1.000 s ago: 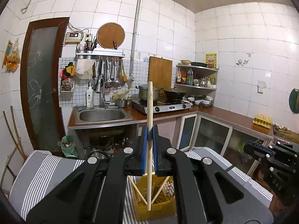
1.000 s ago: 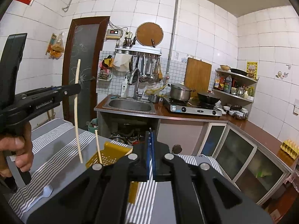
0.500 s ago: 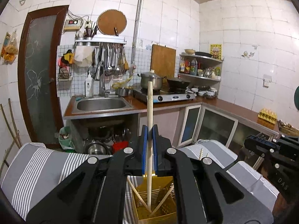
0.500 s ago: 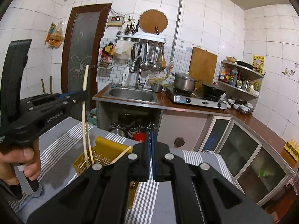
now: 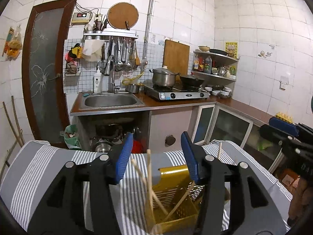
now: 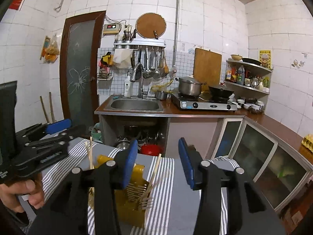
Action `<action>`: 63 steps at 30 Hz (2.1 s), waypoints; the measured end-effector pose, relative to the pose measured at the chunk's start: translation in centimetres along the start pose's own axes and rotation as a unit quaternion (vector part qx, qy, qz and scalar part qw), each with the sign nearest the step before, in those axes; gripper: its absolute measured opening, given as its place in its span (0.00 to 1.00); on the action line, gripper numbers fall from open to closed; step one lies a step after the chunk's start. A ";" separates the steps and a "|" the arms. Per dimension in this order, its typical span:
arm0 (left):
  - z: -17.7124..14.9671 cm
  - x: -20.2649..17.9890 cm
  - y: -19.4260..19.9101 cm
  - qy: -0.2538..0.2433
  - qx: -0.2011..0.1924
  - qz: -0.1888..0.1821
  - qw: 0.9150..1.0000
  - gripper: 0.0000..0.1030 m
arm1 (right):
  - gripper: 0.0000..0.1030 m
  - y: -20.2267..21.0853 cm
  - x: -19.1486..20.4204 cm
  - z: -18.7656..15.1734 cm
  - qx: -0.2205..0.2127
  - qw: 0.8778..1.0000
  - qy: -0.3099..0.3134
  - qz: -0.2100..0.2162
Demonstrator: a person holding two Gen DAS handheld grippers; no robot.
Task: Organize utensils
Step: 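Open both tools to drop the chopstick and fork into the basket, then move both tools back over the light blue spoon and remaining chopsticks, then grasp the light blue spoon with the left tool while the right tool grasps a chopstick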
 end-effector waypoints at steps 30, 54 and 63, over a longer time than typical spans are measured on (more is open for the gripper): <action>-26.6 12.2 13.0 0.066 0.163 0.116 0.978 0.52 | 0.43 7.5 6.2 -24.5 0.129 0.989 -0.054 0.040; -28.0 10.7 13.3 0.049 0.180 0.111 0.976 0.52 | 0.43 7.4 12.0 -25.9 0.153 0.987 -0.019 0.049; -28.9 10.8 10.7 0.039 0.220 0.110 0.968 0.52 | 0.43 3.6 14.1 -27.2 0.208 0.977 0.013 0.044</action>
Point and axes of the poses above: each gripper's, at about its wrist camera, not at the fingertips, and y roughly against the way its jaws point, x to its left, z to its top, the point moved 7 cm from there along -y, roughly the way its jaws point, and after that the axes turned 14 degrees about x, right-handed, at the moved point
